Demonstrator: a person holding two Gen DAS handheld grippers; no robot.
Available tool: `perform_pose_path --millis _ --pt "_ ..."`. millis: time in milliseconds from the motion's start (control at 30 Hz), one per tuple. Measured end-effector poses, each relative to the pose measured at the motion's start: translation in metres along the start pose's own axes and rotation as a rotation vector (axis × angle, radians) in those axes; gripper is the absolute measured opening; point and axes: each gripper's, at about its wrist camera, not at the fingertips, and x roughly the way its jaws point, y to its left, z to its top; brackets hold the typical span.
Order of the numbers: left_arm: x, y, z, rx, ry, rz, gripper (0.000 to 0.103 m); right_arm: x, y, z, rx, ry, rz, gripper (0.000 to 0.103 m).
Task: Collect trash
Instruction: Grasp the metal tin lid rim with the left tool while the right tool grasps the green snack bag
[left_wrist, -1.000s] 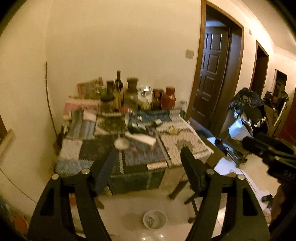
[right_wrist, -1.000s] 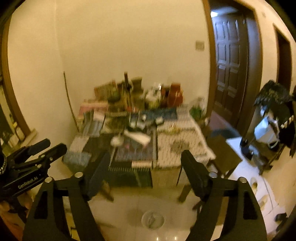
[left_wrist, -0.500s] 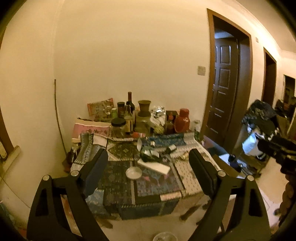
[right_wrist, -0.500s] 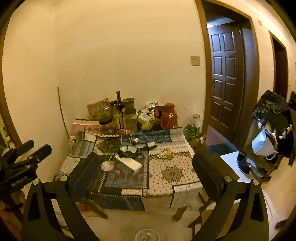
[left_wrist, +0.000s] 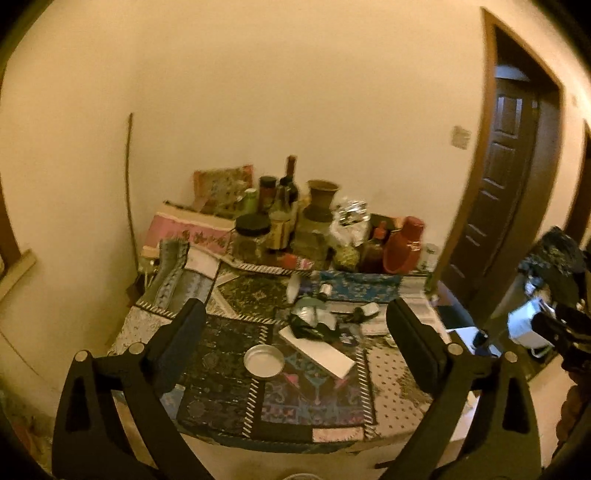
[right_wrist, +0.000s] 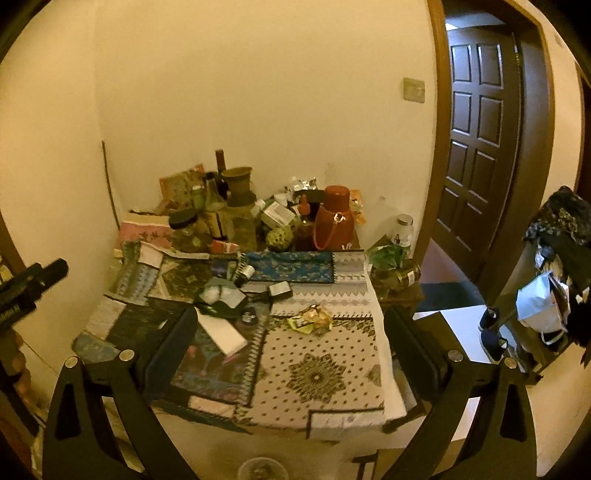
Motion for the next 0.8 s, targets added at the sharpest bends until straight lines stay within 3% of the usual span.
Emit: perform_pose_path --millis 200,467,600,800 --pt "0.07 0.018 -0.009 0.042 0.13 0.081 0.098 0.056 -0.018 0.001 0.01 0.11 -0.026 0.1" --pt "0.173 0.05 -0.047 0.071 0.357 0.024 0.098 0.142 -0.039 -0.01 0.116 0.285 -0.062 0.099" --pt "0.222 0.07 -0.068 0.098 0.467 0.014 0.085 0.189 -0.048 -0.023 0.202 0.382 -0.077 0.095" --pt "0.271 0.094 -0.089 0.106 0.589 -0.011 0.067 0.26 -0.062 -0.042 0.306 0.508 -0.081 0.076"
